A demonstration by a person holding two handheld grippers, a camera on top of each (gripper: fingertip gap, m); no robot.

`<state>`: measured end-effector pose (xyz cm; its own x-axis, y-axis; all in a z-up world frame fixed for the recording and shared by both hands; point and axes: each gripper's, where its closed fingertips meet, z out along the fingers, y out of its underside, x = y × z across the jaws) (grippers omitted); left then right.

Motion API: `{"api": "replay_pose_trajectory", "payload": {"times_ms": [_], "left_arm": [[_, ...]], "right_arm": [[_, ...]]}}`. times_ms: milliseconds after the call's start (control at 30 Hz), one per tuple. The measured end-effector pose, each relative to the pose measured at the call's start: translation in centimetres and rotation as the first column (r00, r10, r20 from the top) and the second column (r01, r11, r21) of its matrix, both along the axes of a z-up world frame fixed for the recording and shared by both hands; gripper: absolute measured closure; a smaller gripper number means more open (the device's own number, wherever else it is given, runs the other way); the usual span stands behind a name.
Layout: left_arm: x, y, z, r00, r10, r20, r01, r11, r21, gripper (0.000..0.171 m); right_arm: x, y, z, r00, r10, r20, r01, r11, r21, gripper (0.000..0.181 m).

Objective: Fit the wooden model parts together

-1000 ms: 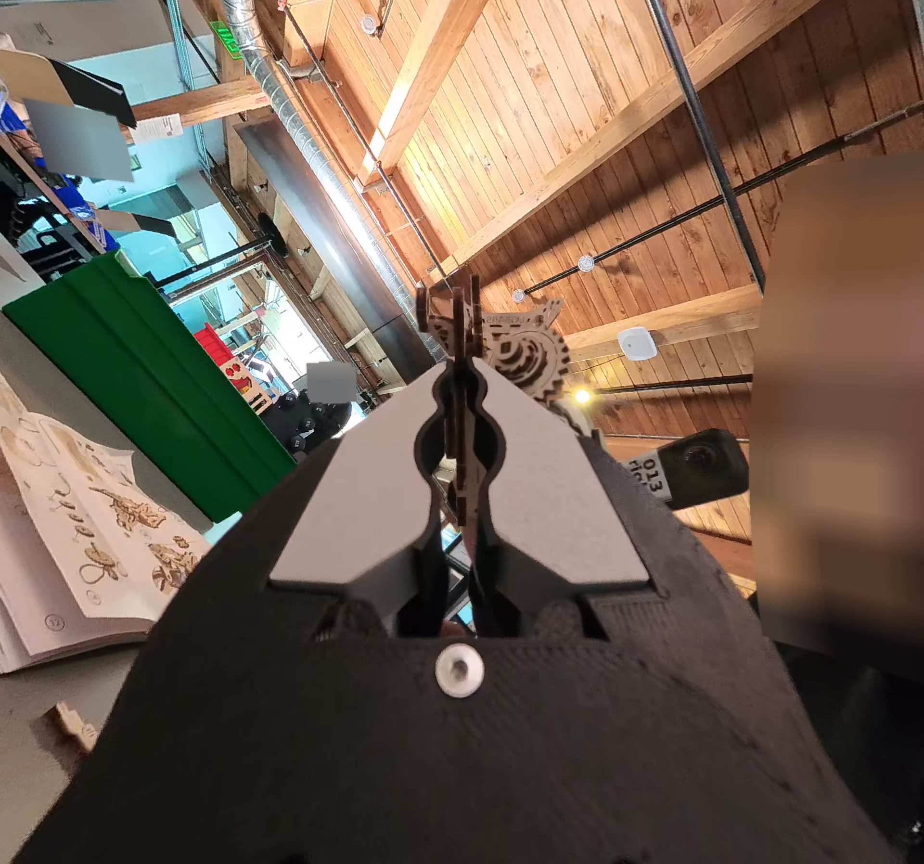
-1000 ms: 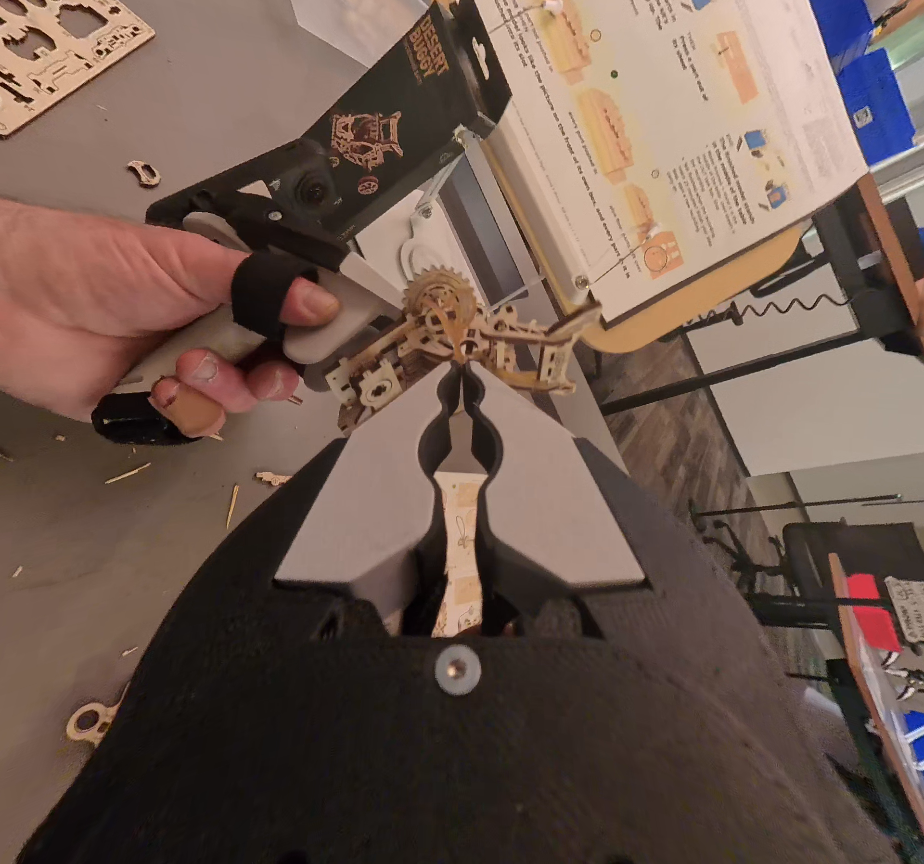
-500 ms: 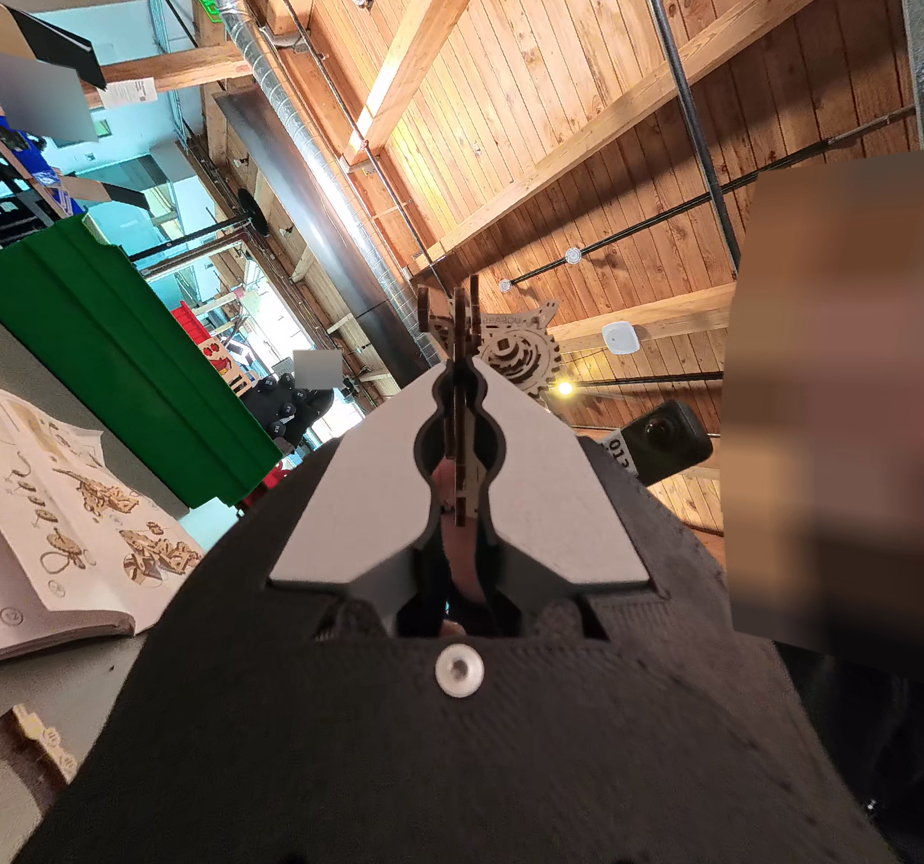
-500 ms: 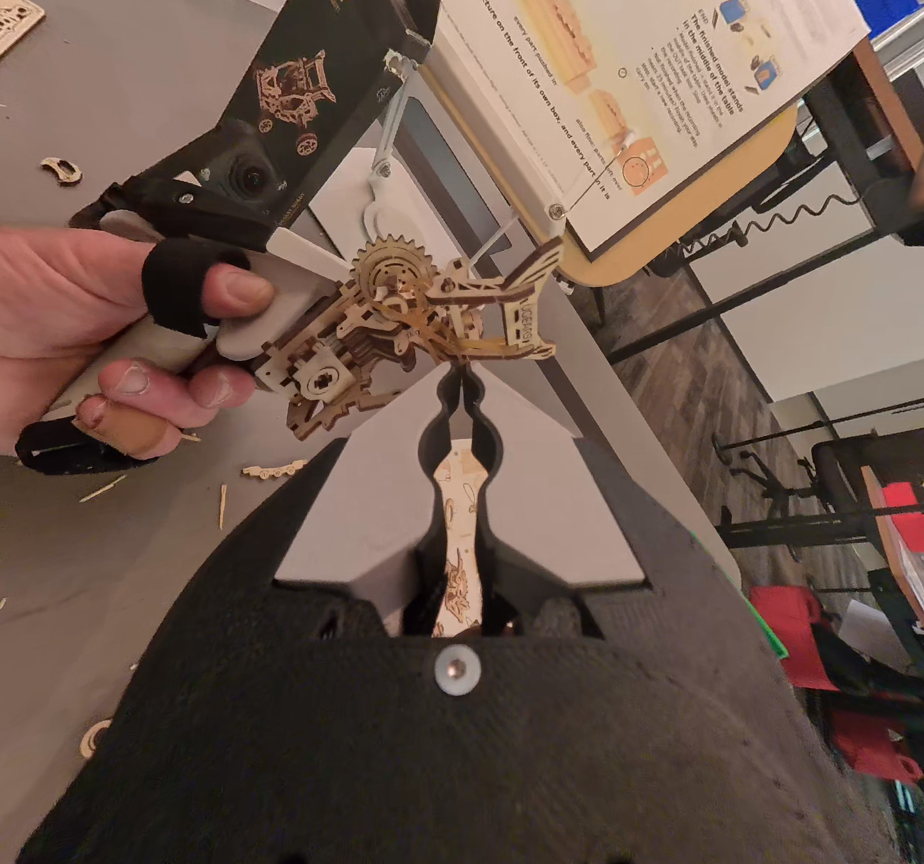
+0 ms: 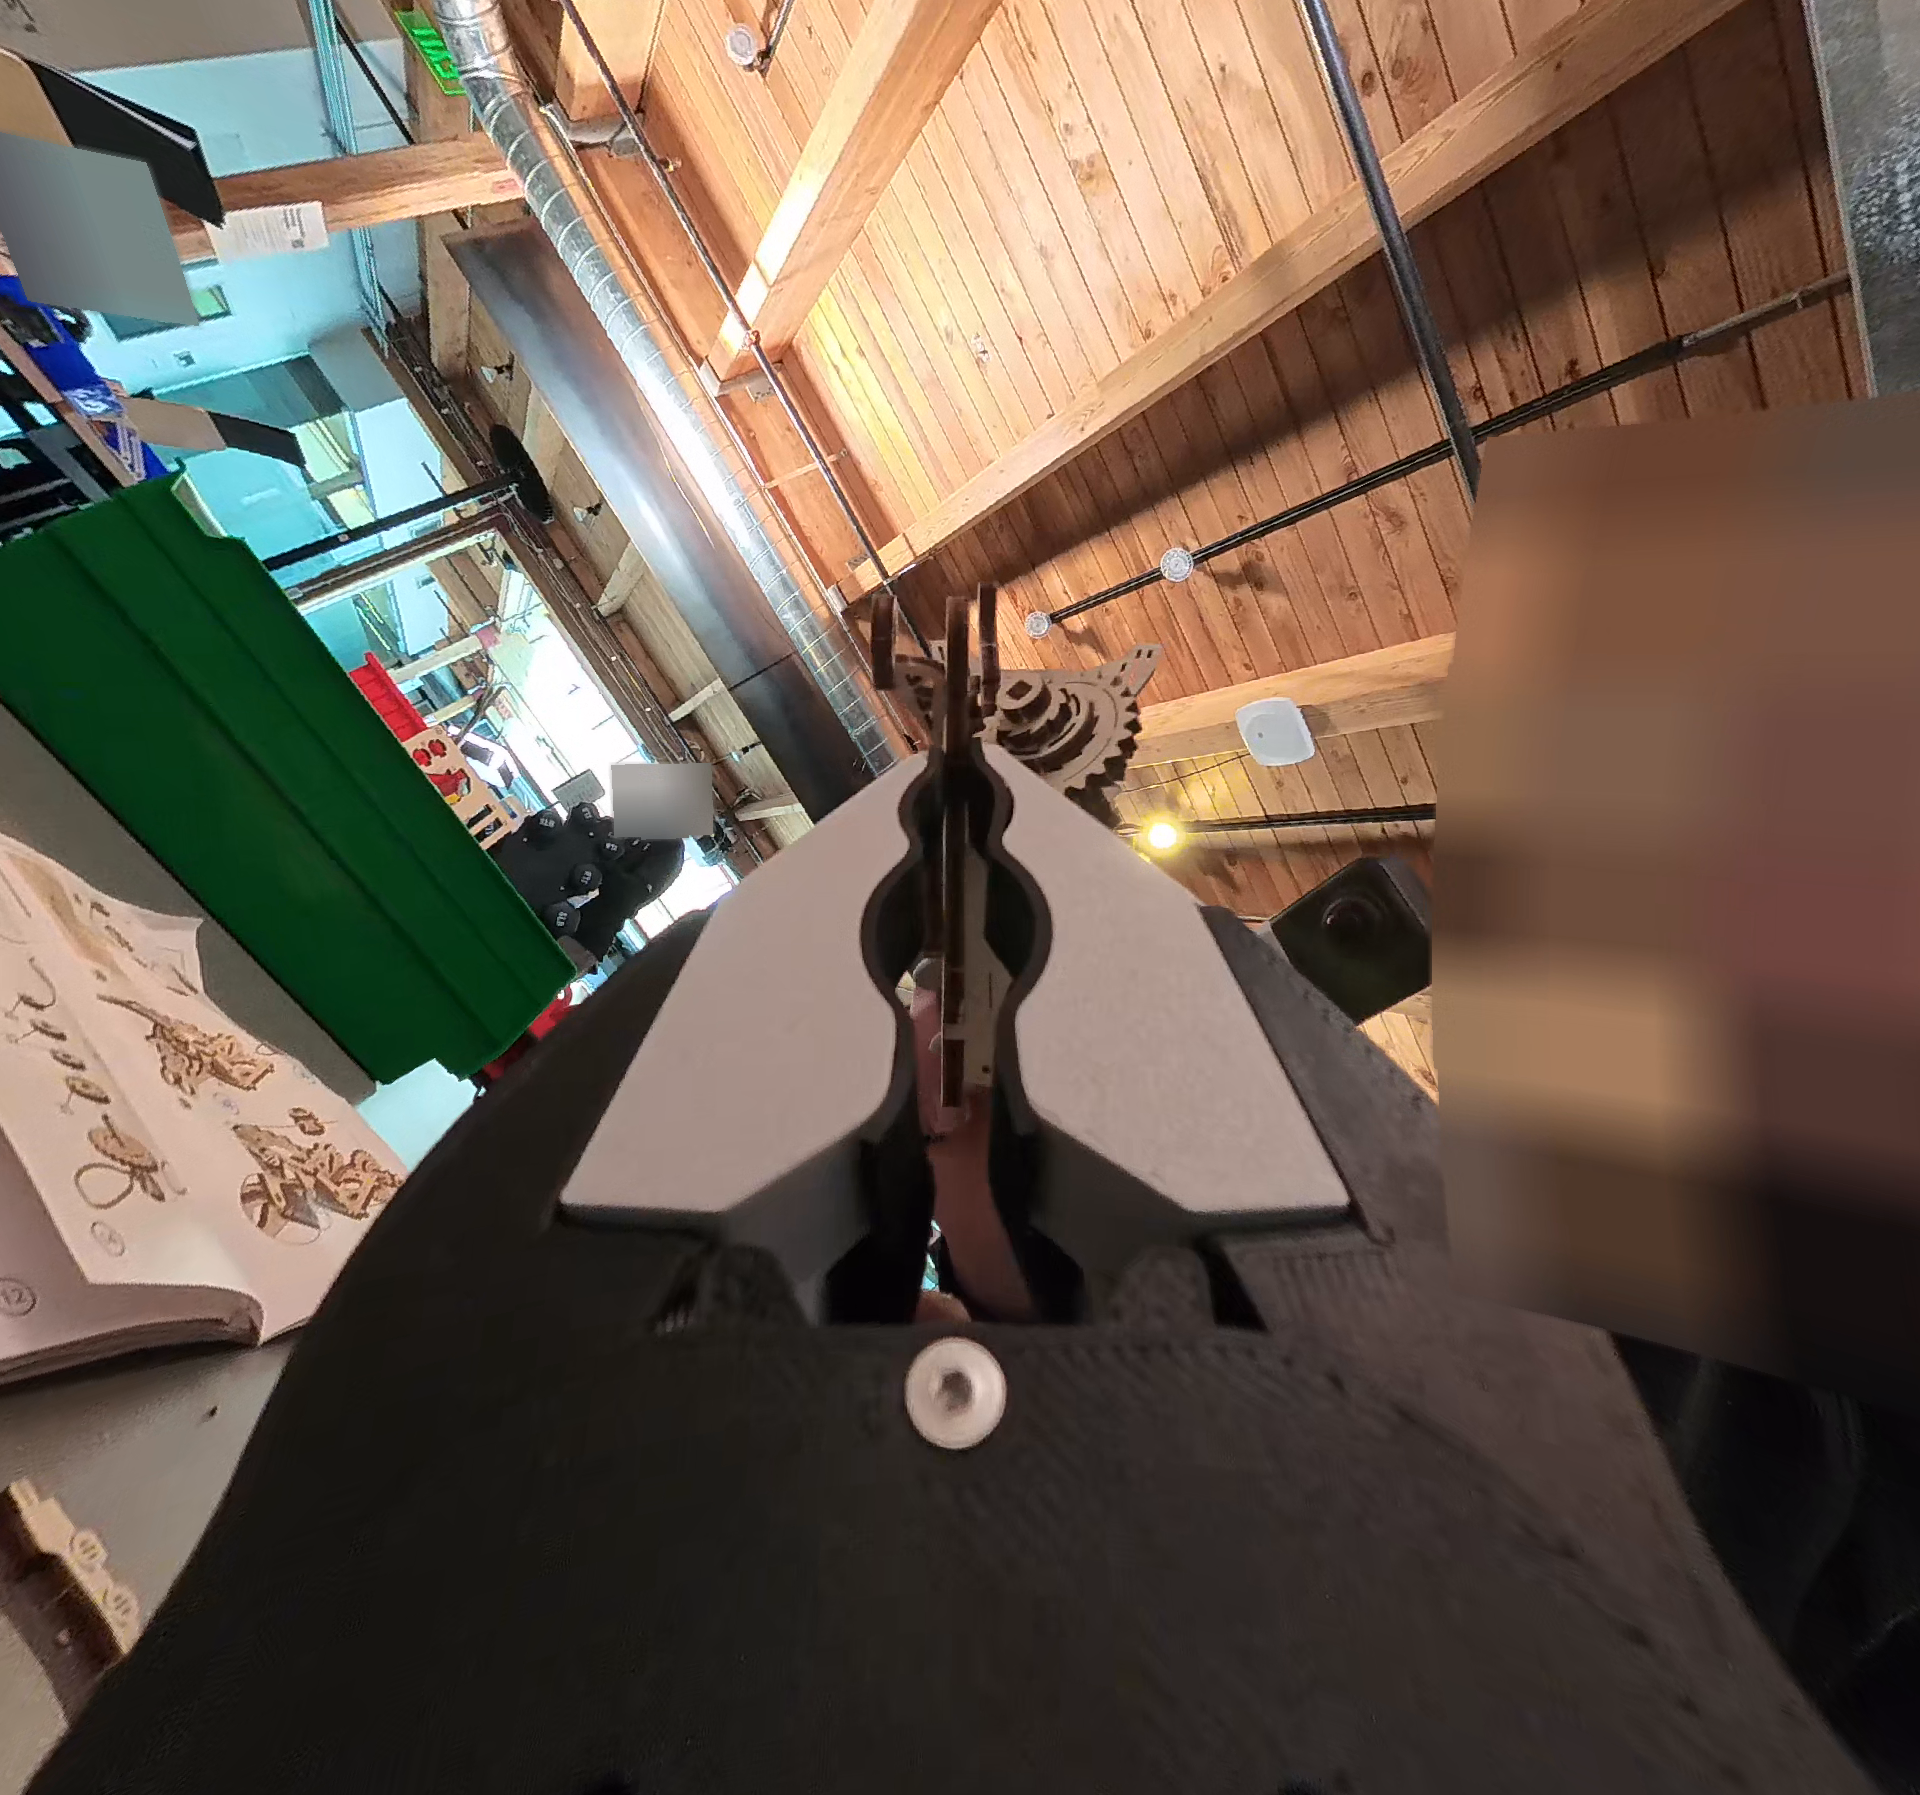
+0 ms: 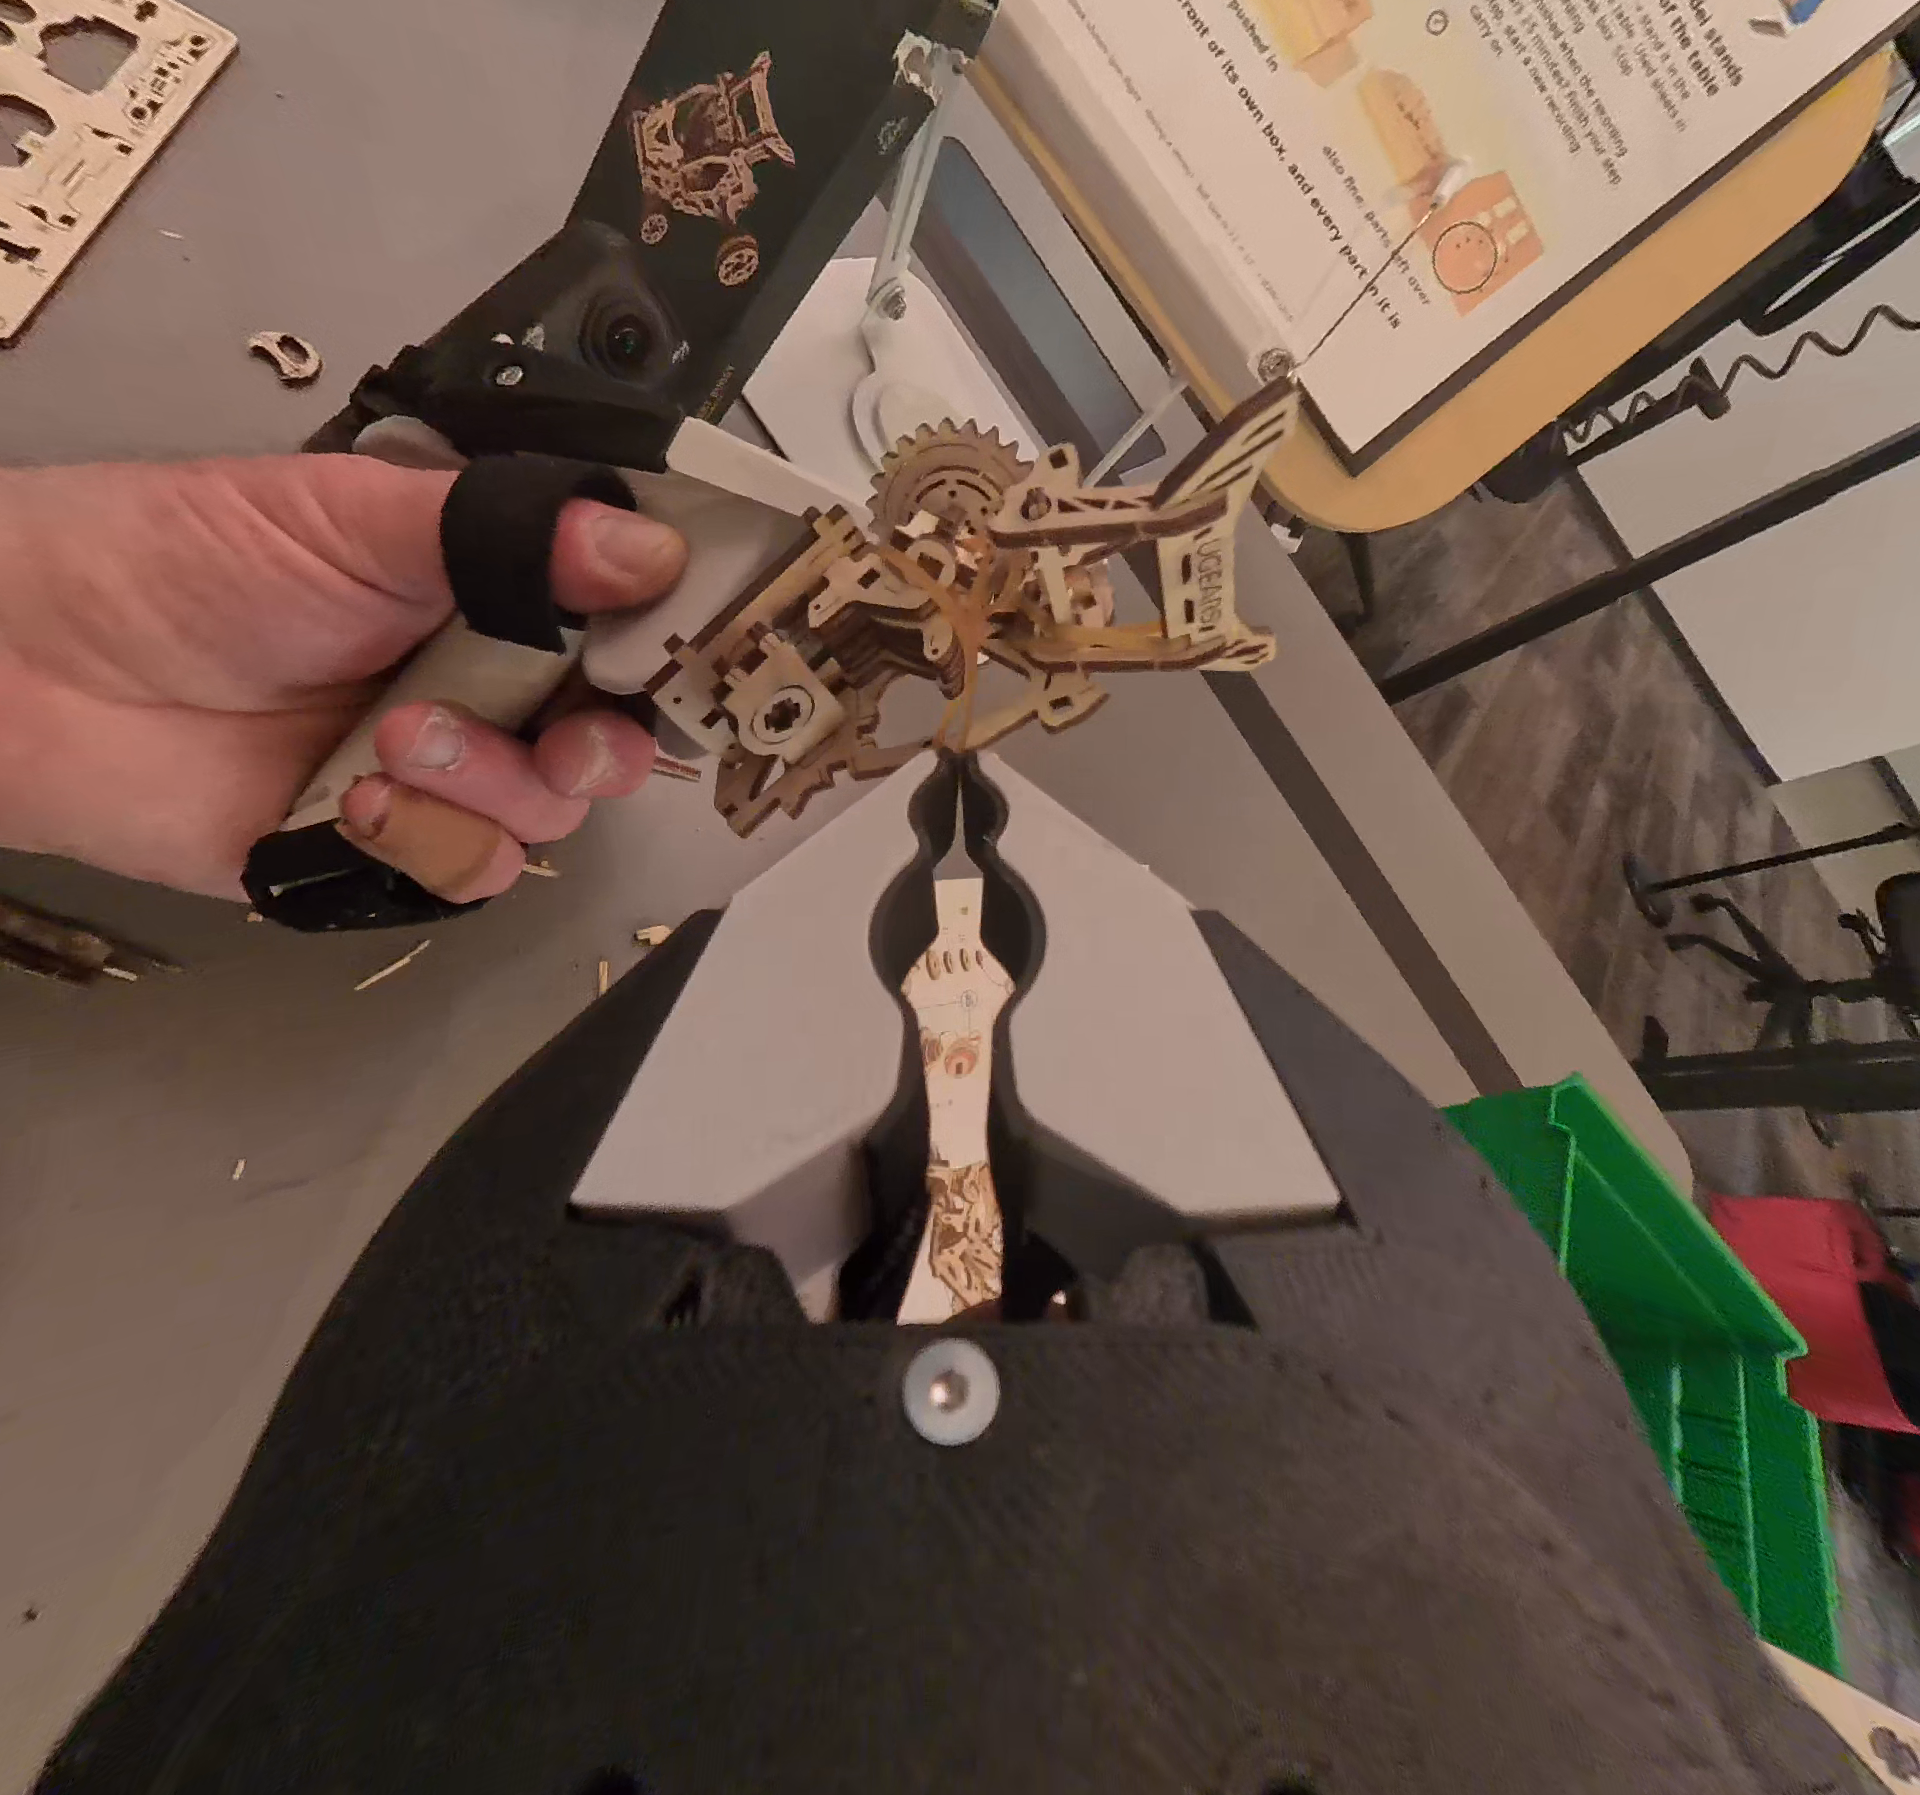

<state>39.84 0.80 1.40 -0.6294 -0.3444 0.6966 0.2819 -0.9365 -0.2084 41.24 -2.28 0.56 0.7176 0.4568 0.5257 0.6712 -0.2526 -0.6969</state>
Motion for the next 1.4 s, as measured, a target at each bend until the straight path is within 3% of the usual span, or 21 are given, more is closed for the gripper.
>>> {"api": "replay_pose_trajectory", "payload": {"times_ms": [267,667,800,1133,1400], "left_arm": [[-0.2,0.2,0.1,1.000,0.014,0.010,-0.013,1.000,-0.011,0.171],[-0.6,0.5,0.2,0.999,0.026,0.021,-0.025,0.999,-0.029,0.171],[-0.5,0.5,0.1,1.000,0.026,0.016,-0.026,0.999,-0.032,0.171],[-0.2,0.2,0.0,1.000,0.027,0.009,-0.027,0.999,-0.032,0.171],[0.2,-0.3,-0.2,1.000,0.018,-0.002,-0.018,1.000,-0.019,0.171]], "right_arm": [[-1.1,-0.7,-0.8,0.990,-0.004,-0.140,-0.006,0.998,-0.069,0.181],[-2.7,-1.9,-1.7,0.994,0.109,0.026,-0.109,0.994,0.002,0.181],[-3.1,-2.4,-2.9,0.974,0.158,0.165,-0.158,0.987,-0.013,0.181],[-4.5,-2.6,-3.5,0.970,0.189,0.150,-0.188,0.982,-0.024,0.181],[-4.8,-3.1,-4.1,0.974,0.137,0.179,-0.140,0.990,0.003,0.181]]}}
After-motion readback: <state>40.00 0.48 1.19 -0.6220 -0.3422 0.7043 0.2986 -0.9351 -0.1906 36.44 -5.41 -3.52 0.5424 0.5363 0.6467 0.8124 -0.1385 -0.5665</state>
